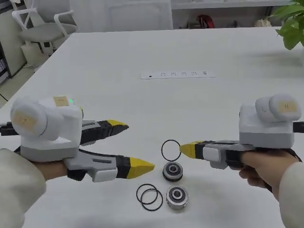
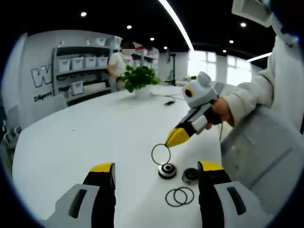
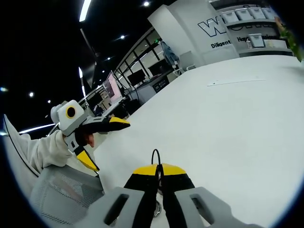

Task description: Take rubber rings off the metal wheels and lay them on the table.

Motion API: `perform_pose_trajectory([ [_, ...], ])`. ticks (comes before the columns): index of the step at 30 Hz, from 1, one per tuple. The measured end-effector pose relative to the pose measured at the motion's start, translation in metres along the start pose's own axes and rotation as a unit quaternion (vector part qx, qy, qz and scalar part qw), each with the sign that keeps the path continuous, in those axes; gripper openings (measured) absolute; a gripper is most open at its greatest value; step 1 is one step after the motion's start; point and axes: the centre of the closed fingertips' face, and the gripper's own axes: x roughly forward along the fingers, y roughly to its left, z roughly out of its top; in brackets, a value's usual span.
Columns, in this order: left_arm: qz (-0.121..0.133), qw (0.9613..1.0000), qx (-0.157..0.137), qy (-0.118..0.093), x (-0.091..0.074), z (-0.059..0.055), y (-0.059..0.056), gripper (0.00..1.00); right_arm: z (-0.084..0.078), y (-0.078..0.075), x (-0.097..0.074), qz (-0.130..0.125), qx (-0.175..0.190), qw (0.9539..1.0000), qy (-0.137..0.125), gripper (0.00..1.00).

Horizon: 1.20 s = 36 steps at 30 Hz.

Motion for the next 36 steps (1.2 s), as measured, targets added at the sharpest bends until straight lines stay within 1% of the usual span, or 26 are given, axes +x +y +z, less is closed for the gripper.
perform_pose_trajectory([
  [2,0.000,1.0000,-0.006,-0.002,-0.003,0.000,-0.001,0.79,0.000,0.004,0.001,0.004,-0.001,1.0000,0.001,0.00],
  [3,-0.007,0.9999,-0.010,-0.009,-0.005,0.001,-0.004,0.83,0.000,0.005,0.001,0.006,-0.001,1.0000,0.001,0.00],
  [4,-0.010,0.9998,-0.015,-0.010,-0.007,0.000,-0.005,0.86,0.000,0.005,0.001,0.008,-0.001,1.0000,0.001,0.00],
  [5,-0.010,0.9997,-0.018,-0.010,-0.008,-0.002,-0.006,0.88,0.000,0.006,0.001,0.009,-0.001,1.0000,0.001,0.00],
  [7,-0.010,0.9998,-0.015,-0.003,-0.011,-0.007,-0.008,0.90,0.000,0.008,0.002,0.013,-0.001,0.9999,0.002,0.00],
  [10,-0.005,0.9998,-0.015,0.010,-0.014,-0.016,-0.007,0.91,-0.001,0.011,0.004,0.018,-0.001,0.9998,0.004,0.00],
  [14,-0.004,0.9997,-0.017,0.018,-0.018,-0.025,-0.009,0.93,-0.003,0.014,0.006,0.024,0.000,0.9997,0.008,0.00],
  [15,-0.004,0.9996,-0.015,0.024,-0.019,-0.028,-0.010,0.93,-0.004,0.015,0.006,0.027,0.000,0.9996,0.010,0.00],
  [17,-0.004,0.9995,-0.011,0.031,-0.019,-0.032,-0.010,0.93,-0.005,0.019,0.007,0.030,-0.001,0.9995,0.013,0.00],
  [20,-0.005,0.9992,-0.013,0.037,-0.019,-0.036,-0.010,0.94,-0.007,0.025,0.009,0.035,-0.003,0.9992,0.017,0.00],
  [23,-0.013,0.9991,-0.011,0.040,-0.017,-0.040,-0.013,0.94,-0.010,0.027,0.011,0.040,-0.005,0.9989,0.024,0.00],
  [27,-0.024,0.9976,-0.011,0.064,-0.014,-0.053,-0.018,0.95,-0.015,0.032,0.013,0.047,-0.008,0.9984,0.032,0.00],
  [32,-0.038,0.9960,-0.009,0.081,-0.011,-0.062,-0.025,0.96,-0.030,0.039,0.018,0.058,-0.020,0.9963,0.060,0.00],
  [36,-0.049,0.9939,-0.002,0.099,-0.008,-0.069,-0.031,0.96,-0.037,0.045,0.022,0.067,-0.031,0.9945,0.073,0.00],
])
